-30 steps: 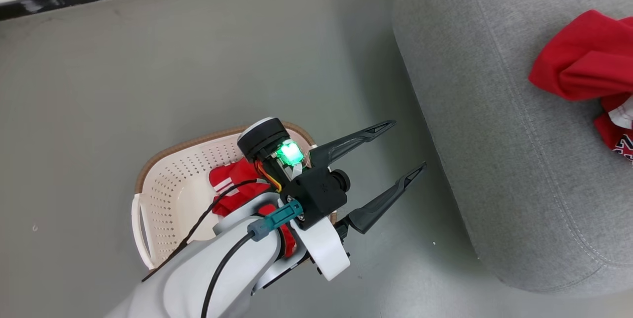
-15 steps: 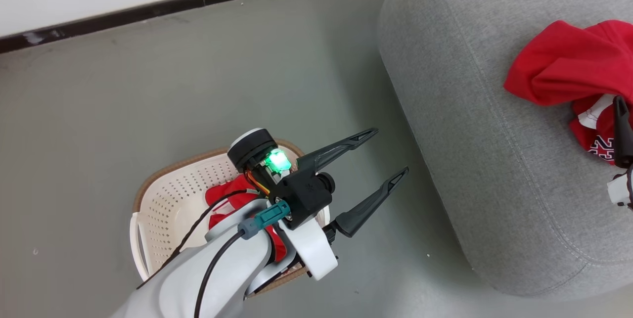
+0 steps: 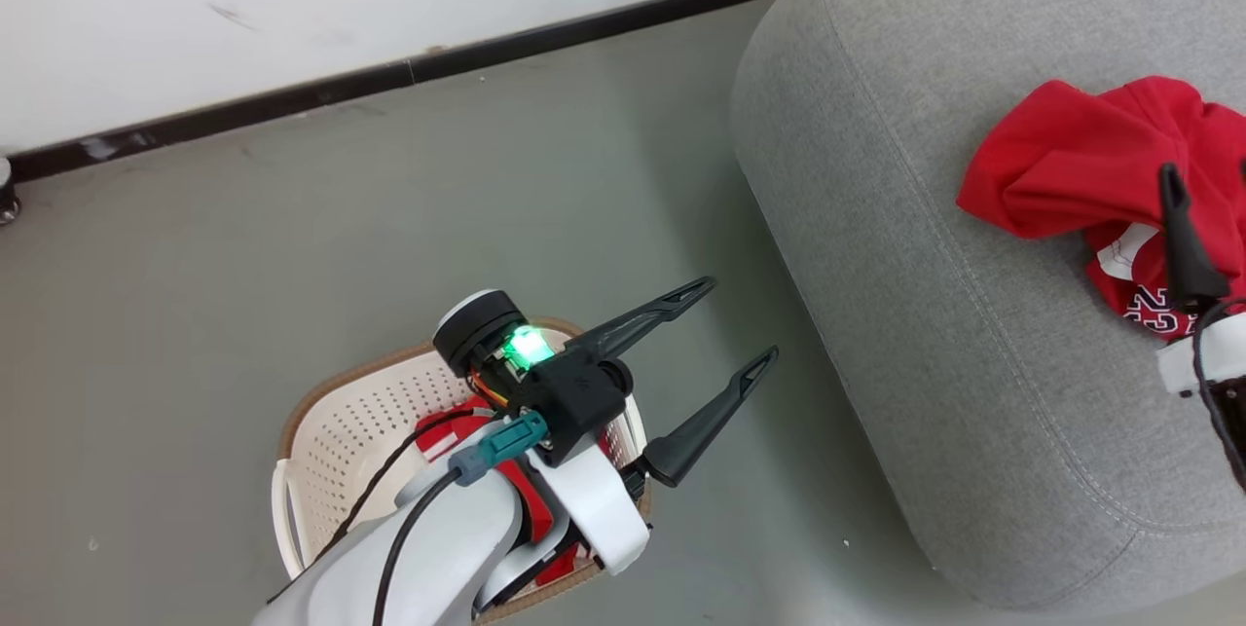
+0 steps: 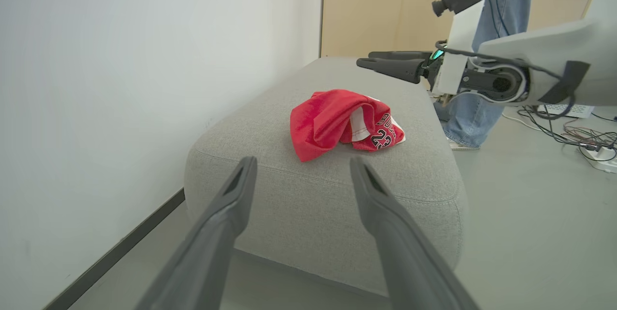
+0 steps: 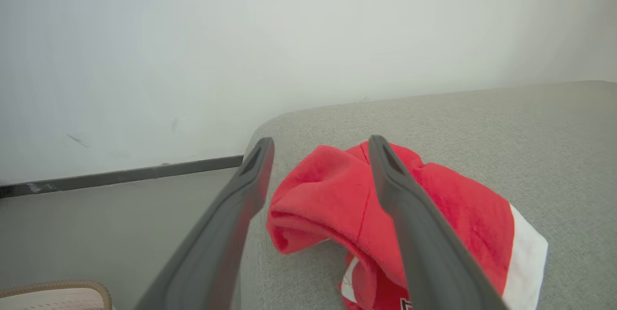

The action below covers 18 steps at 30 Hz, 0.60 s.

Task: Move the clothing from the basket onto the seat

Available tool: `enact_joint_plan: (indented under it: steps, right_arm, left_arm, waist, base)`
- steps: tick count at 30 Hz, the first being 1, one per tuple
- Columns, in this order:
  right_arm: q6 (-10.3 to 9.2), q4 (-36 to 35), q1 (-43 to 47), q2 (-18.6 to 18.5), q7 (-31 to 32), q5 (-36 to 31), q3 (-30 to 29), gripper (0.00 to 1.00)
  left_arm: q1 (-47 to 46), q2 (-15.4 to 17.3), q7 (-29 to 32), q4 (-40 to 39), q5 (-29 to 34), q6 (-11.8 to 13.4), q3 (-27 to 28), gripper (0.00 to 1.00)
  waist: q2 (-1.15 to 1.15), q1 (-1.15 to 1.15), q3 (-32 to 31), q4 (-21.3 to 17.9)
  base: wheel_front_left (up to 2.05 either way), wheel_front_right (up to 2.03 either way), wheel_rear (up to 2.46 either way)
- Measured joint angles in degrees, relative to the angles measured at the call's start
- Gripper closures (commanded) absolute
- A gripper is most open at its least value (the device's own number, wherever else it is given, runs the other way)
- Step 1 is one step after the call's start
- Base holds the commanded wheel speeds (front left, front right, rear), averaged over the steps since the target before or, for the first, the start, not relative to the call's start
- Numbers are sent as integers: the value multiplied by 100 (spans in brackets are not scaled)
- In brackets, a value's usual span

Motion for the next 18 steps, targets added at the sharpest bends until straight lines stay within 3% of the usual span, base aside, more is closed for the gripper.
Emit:
enact_joint_plan:
  steps: [18]
  right_arm:
    - [0,-393,-1,457,0,-526,234,0]
  left_arm:
    - [820,92,-47,-148,-200,571,981,0]
  waist:
    - [0,0,-695,450]
  base:
    - [0,0,0]
